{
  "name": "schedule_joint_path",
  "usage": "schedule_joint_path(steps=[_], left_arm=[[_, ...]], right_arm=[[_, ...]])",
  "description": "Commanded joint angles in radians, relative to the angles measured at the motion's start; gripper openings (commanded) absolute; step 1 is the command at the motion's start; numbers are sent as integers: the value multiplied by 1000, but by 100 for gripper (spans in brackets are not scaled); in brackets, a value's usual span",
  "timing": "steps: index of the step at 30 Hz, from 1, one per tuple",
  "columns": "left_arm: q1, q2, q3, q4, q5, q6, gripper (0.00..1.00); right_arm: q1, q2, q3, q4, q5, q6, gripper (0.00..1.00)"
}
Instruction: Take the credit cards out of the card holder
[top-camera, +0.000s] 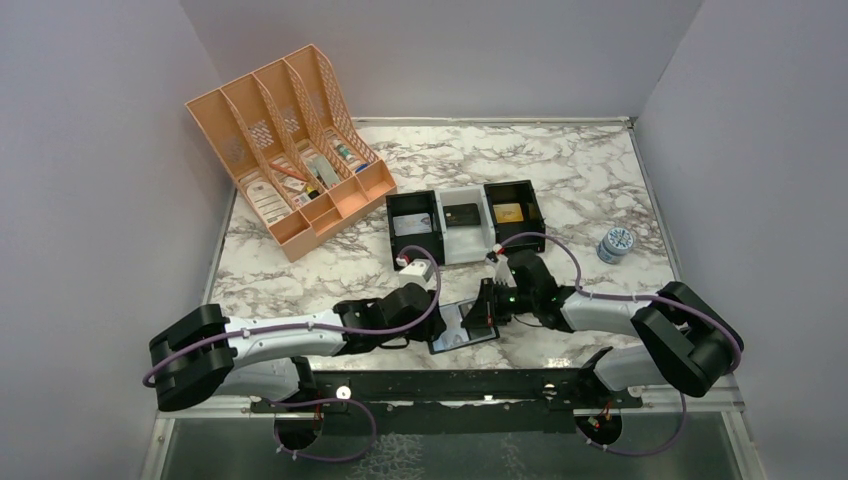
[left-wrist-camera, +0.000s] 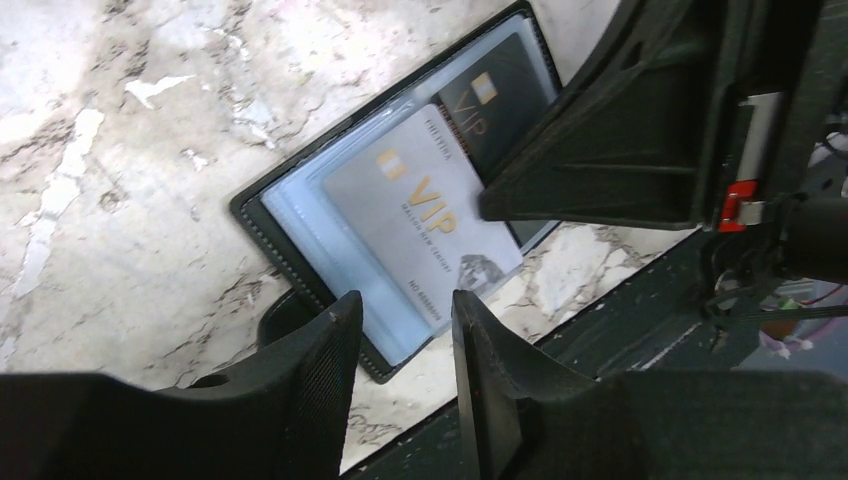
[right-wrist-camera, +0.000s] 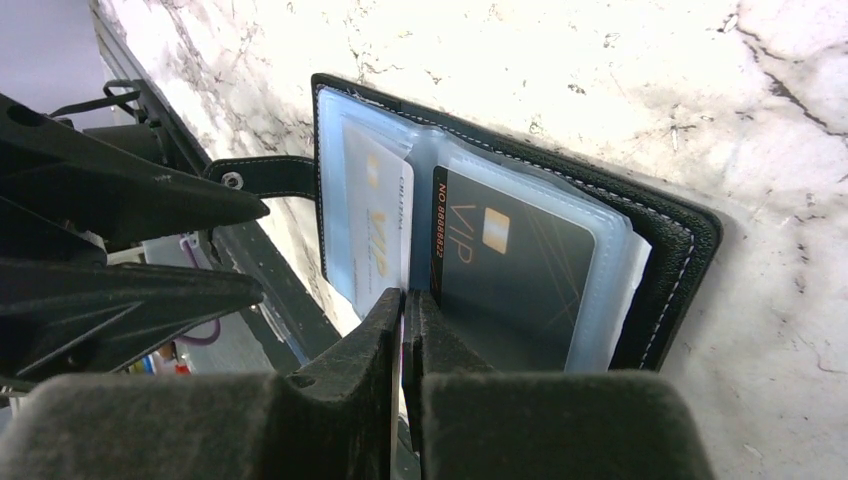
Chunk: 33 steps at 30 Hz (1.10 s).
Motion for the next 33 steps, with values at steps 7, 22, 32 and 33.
schedule_joint_path(steps=[7, 22, 32, 33], left_arm=[[-13, 121, -13, 211, 70, 1, 32], [-16, 139, -78, 95, 10, -40, 19], [-16, 152, -58, 40, -19, -32, 16], [-16, 154, -56, 32, -22, -32, 16]], right_arm=[[-4, -5, -19, 47, 24, 12, 5], [-5, 9, -2, 109, -53, 34, 9], [-29, -35, 3, 32, -13, -13, 1], [-33, -41, 2, 24, -14, -18, 1]])
